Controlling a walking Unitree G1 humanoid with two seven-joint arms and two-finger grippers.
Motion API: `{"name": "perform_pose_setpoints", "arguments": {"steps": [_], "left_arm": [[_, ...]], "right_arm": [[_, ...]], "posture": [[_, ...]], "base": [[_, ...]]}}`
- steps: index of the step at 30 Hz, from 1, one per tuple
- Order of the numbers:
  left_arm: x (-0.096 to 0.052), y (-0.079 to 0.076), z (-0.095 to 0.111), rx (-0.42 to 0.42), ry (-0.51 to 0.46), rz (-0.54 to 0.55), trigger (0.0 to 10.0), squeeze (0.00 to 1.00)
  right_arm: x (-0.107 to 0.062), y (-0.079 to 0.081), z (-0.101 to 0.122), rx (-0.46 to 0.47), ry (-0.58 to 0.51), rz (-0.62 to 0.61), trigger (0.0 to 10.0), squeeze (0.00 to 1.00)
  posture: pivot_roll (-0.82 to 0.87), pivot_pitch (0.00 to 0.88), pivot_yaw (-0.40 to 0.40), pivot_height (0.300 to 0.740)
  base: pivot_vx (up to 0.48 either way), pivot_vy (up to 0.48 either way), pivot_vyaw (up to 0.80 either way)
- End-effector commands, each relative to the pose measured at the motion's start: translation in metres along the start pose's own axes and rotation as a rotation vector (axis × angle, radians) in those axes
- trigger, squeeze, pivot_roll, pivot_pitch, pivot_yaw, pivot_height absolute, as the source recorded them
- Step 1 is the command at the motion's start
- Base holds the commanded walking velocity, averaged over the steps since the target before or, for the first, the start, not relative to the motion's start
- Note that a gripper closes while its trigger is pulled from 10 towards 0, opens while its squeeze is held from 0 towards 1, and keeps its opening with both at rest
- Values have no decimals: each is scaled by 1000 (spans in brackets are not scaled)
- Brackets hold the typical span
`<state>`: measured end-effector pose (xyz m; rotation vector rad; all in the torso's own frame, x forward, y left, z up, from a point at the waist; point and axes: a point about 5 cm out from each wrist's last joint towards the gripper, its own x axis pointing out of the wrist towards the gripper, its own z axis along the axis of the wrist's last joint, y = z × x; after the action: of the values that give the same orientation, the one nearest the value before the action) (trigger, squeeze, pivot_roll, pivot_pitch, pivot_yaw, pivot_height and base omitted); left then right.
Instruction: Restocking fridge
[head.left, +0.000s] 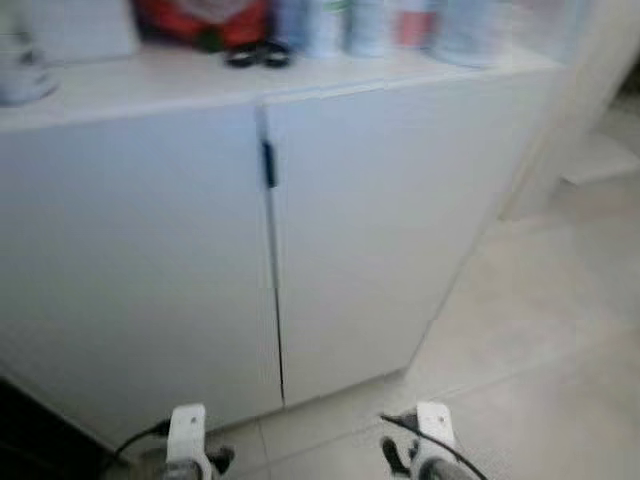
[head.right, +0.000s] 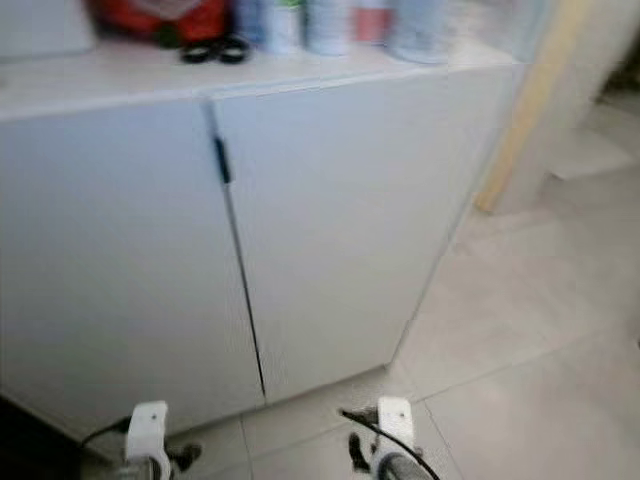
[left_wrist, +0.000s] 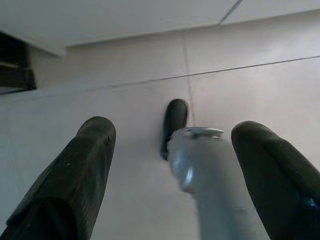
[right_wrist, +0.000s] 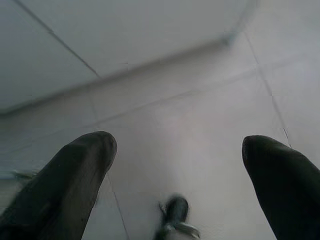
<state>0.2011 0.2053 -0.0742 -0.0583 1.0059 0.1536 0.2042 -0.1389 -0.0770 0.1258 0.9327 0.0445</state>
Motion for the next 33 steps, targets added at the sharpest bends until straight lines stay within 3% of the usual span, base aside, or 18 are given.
{"name": "perform_pose_setpoints", "arguments": {"steps": [1,28,33], "left_arm": [[0,-7,0,3,7,-16,10000,0],[1,-7,2,-6,8,-4,10000,0],[1,-8,3,-17,7,-6,10000,0]], "right_arm": [[-2,-10,-8,2,29,-30,10000,0],[-2,-11,-7,-5,45,-25,10000,0],[-2,-10,-7,28,46,-27,10000,0]], "posture": [[25,0,-57,740],[26,0,-66,740],[27,0,-66,740]], "base": [[0,0,800],[0,0,800],[0,0,0]]}}
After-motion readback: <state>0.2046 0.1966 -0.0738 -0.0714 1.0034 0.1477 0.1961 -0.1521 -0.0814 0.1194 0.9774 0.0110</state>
